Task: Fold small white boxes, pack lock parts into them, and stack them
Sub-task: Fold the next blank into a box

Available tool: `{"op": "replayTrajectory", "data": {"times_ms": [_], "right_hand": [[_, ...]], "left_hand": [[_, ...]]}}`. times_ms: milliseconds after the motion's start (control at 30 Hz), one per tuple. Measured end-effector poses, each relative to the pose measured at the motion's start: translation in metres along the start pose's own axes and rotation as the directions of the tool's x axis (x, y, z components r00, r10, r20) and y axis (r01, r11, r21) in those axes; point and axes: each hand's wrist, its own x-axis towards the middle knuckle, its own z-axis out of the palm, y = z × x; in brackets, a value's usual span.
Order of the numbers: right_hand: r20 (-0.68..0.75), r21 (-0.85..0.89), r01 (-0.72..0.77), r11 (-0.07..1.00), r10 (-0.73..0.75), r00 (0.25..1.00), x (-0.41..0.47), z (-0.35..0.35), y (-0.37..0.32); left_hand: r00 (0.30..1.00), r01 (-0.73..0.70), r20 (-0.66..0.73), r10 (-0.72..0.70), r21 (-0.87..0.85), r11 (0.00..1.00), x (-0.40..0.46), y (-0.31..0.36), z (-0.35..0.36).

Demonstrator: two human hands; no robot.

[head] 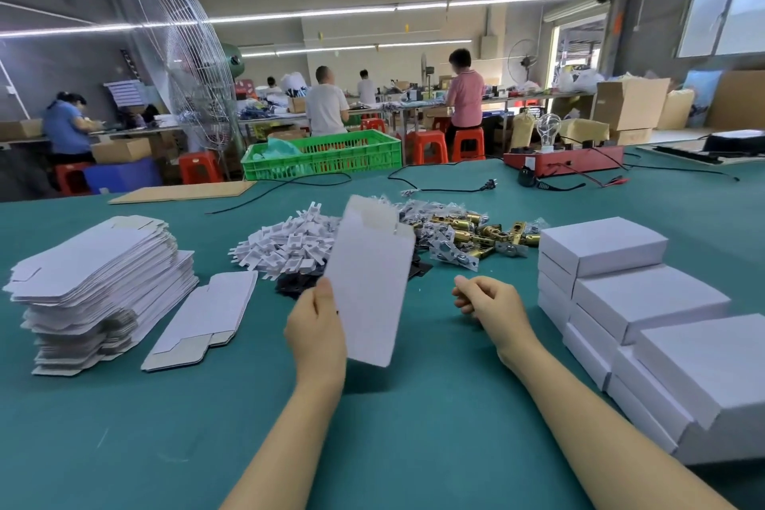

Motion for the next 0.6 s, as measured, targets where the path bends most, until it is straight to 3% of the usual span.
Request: {"op": "replayTrajectory", "data": {"times_ms": [200, 300, 400, 467, 600], "right_hand": [[0.004, 0.026, 0.113, 0.993, -0.114, 0.994, -0.011, 0.006, -0.006], [0.066, 0.143, 0.044, 0.989, -0.054, 0.996, -0.014, 0.012, -0.008], [0.040, 0.289, 0.012, 0.957, -0.024, 0.999, -0.014, 0.017, -0.012], [0.021, 0.319, 0.020, 0.948, -0.029, 0.999, -0.014, 0.019, -0.015], [-0.003, 0.229, 0.102, 0.968, -0.104, 0.995, -0.014, 0.019, -0.022]], "left_hand": [[0.951, 0.102, 0.301, -0.071, -0.088, 0.991, -0.002, -0.018, 0.000], [0.894, 0.131, 0.443, -0.064, -0.123, 0.984, -0.004, -0.014, 0.001], [0.808, 0.161, 0.588, -0.040, -0.155, 0.975, -0.006, -0.013, -0.001], [0.791, 0.175, 0.611, -0.035, -0.172, 0.969, -0.004, -0.013, -0.001], [0.827, 0.176, 0.562, -0.005, -0.250, 0.952, -0.007, -0.014, 0.000]]}}
